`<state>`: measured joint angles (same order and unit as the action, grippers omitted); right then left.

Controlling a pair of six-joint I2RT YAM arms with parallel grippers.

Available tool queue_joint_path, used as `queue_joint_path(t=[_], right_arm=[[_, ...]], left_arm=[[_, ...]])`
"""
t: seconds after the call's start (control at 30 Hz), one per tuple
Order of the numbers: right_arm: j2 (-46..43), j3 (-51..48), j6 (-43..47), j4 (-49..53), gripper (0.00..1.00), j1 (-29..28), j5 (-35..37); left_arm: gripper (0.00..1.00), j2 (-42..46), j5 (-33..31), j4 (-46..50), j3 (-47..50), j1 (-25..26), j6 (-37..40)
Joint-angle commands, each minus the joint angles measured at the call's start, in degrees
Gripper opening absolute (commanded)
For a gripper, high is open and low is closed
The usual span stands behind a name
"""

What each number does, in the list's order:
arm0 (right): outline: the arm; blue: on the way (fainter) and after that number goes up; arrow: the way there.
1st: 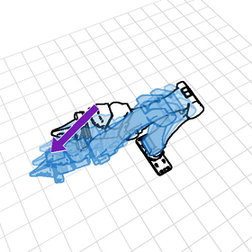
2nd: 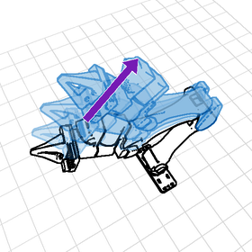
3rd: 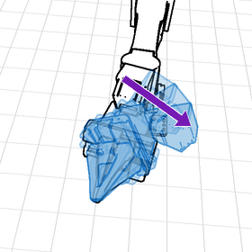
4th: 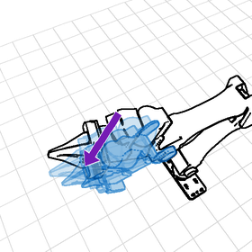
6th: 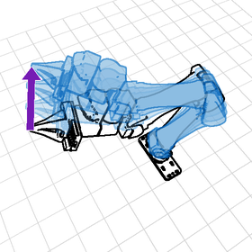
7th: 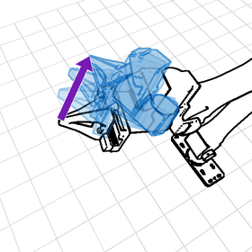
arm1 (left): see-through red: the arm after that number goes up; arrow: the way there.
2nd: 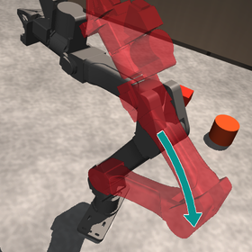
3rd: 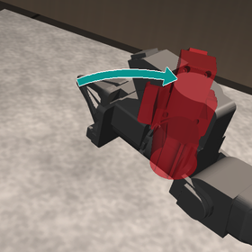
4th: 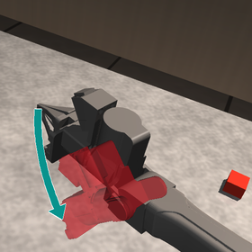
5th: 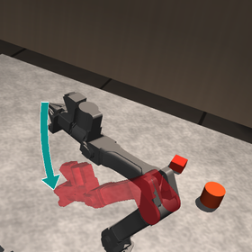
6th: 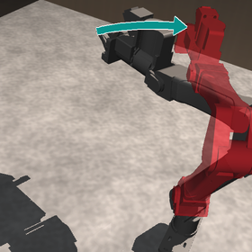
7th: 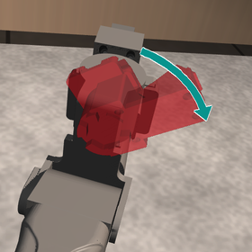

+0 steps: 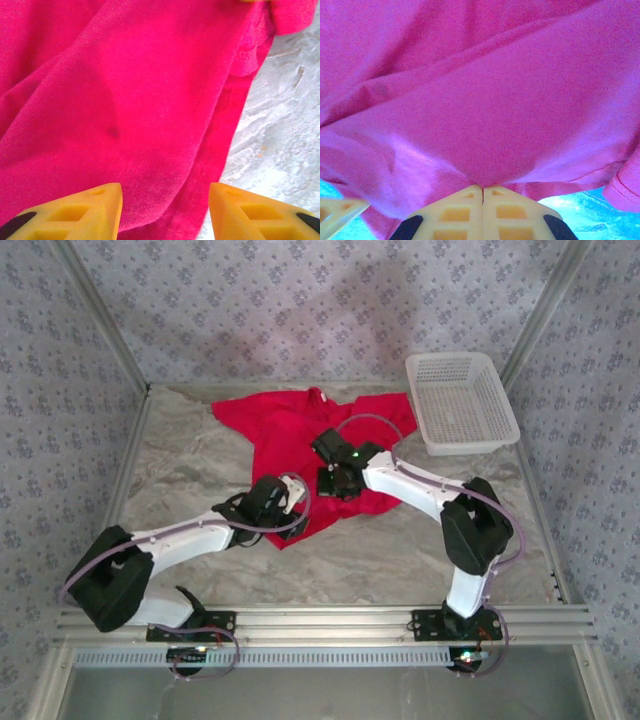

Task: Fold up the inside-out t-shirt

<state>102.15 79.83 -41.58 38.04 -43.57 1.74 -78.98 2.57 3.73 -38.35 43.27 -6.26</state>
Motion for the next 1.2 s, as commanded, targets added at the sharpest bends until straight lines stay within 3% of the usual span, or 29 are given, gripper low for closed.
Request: queue_joint_path(t=[0.0, 0.2, 0.27, 0.33, 0.37, 0.63, 0.73, 0.83, 1.03, 1.17], right_arm=[[-1.3, 1.7, -0.4, 2.3, 0.0, 0.6, -2.1], [-1.3, 2.4, -0.2, 2.7, 0.0, 1.3, -3.9], [-1.5, 2.4, -0.1, 2.4, 0.0, 2.0, -4.7], [-1.6, 2.3, 0.1, 2.2, 0.0, 2.7, -5.2], [-1.7, 2.3, 0.3, 2.2, 0.0, 2.9, -5.2], [-3.1, 1.2, 2.6, 2.8, 0.0, 6.6, -5.2], [-5.0, 0.5, 4.4, 3.3, 0.0, 8.7, -5.6], [-7.2, 0.8, 8.1, 5.0, 0.0, 11.6, -6.0], [-8.3, 1.2, 12.0, 1.7, 0.0, 19.4, -9.3], [-9.0, -0.6, 13.0, 1.3, 0.14, 24.1, -11.3]], left_arm=[[0.5, -3.8, 1.1, -2.9, -3.3, 0.1, 5.9], [0.5, -10.6, 0.4, -0.8, -7.6, 0.1, 7.9], [0.45, -11.4, -0.1, -0.4, -8.5, 0.1, 8.2], [0.1, -12.3, -0.4, 1.1, -9.8, -0.1, 8.6], [0.0, -12.5, -0.5, 2.1, -10.5, -0.3, 8.6], [0.0, -8.5, 3.3, 15.8, -19.3, -0.6, -0.1], [0.0, -6.1, 10.0, 18.1, -22.1, -0.5, -6.3], [0.0, -5.6, 20.3, 13.8, -24.5, 1.1, -15.0], [0.0, -11.3, 27.4, -0.9, -29.6, 3.8, -30.5], [0.0, -16.4, 30.2, -4.0, -32.9, 1.6, -36.1]])
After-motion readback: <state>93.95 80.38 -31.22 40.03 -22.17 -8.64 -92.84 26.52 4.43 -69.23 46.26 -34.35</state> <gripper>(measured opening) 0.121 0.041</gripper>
